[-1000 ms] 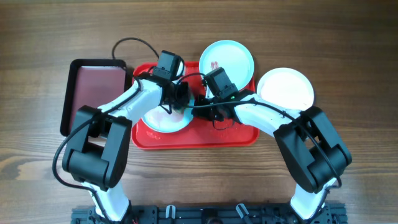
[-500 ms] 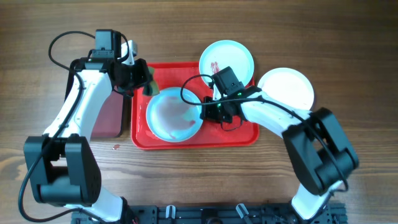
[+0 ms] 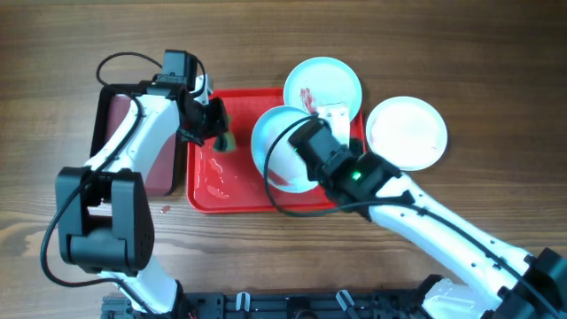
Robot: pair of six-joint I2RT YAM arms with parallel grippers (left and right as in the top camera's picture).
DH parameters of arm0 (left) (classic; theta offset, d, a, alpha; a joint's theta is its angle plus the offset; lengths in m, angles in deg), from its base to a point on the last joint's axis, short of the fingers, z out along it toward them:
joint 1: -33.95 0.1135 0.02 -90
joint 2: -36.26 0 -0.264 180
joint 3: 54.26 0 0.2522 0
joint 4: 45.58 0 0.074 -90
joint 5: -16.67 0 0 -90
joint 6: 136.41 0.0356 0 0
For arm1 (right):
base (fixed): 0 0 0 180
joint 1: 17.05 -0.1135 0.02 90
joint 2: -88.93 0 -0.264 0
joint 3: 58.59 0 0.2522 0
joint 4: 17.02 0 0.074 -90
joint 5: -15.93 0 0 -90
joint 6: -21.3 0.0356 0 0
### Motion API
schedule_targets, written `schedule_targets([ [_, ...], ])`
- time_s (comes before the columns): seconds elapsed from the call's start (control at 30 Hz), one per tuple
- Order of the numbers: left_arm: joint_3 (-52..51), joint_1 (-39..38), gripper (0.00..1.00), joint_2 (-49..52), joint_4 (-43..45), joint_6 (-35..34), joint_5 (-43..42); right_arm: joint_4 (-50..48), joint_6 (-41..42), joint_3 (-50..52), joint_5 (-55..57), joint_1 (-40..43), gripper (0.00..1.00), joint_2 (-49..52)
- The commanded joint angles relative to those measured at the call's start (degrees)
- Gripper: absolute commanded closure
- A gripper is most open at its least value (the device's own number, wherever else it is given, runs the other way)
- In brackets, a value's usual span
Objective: Clean dirty plates on tray and stack at the side
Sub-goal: 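Lift the light-blue plate with right gripper toward the right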
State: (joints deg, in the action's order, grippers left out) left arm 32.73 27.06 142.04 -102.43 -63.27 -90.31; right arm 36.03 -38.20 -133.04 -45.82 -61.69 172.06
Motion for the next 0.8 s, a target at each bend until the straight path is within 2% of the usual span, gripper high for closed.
schedule_targets([
  [0.0, -0.15, -2.05, 0.96, 0.7, 0.2, -0.5, 0.72, 0.5, -0.7, -0.17, 16.94, -3.37, 0.96, -1.14],
  [0.2, -0.15, -4.48, 0.96, 0.9, 0.87, -0.52, 2.97, -2.21, -9.68, -0.17, 32.96, -9.73, 0.96, -1.14],
  [0.4, -0.15, -4.61, 0.96, 0.9, 1.25, -1.66, 3.15, -14.82, -26.82, -0.17, 51.89, -18.38, 0.96, -1.14],
  [0.57, -0.15, -4.61, 0.96, 0.9, 1.25, -1.68, 3.15, -27.15, -42.05, -0.17, 54.82, -20.41, 0.96, -1.14],
  [0.77, -0.15, -4.61, 0.96, 0.9, 1.25, -1.68, 3.15, -29.42, -44.09, -0.17, 55.01, -20.44, 0.96, -1.14],
])
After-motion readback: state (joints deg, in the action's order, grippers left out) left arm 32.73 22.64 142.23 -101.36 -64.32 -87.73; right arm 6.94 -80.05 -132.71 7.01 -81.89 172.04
